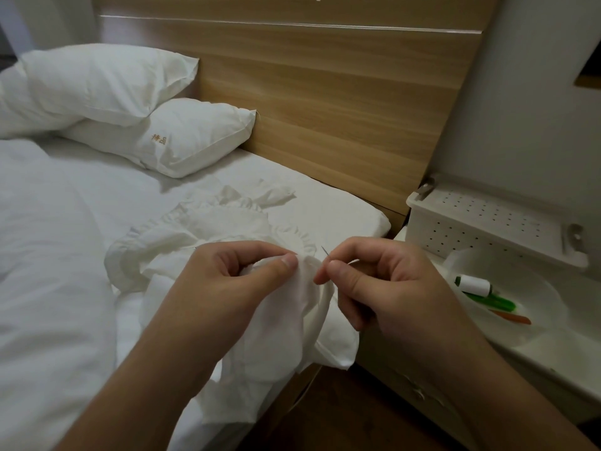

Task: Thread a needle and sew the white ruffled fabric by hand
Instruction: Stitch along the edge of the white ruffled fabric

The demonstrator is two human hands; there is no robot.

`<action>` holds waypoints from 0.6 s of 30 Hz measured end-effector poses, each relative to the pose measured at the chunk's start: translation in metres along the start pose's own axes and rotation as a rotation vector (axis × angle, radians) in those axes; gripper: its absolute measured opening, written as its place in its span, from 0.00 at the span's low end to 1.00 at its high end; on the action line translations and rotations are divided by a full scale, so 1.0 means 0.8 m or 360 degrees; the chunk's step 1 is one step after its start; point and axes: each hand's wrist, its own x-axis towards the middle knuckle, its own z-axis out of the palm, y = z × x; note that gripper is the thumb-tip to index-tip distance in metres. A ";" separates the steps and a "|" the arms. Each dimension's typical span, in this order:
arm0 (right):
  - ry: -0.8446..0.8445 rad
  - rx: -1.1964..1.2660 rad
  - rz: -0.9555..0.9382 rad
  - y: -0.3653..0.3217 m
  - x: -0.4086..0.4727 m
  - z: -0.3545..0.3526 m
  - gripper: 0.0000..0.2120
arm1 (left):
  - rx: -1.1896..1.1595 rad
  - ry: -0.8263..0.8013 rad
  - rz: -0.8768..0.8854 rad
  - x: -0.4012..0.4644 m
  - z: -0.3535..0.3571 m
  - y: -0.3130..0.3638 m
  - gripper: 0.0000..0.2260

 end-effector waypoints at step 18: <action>0.0053 0.0101 0.0056 0.007 0.000 0.010 0.07 | -0.0019 -0.0048 0.0052 -0.002 -0.001 0.002 0.08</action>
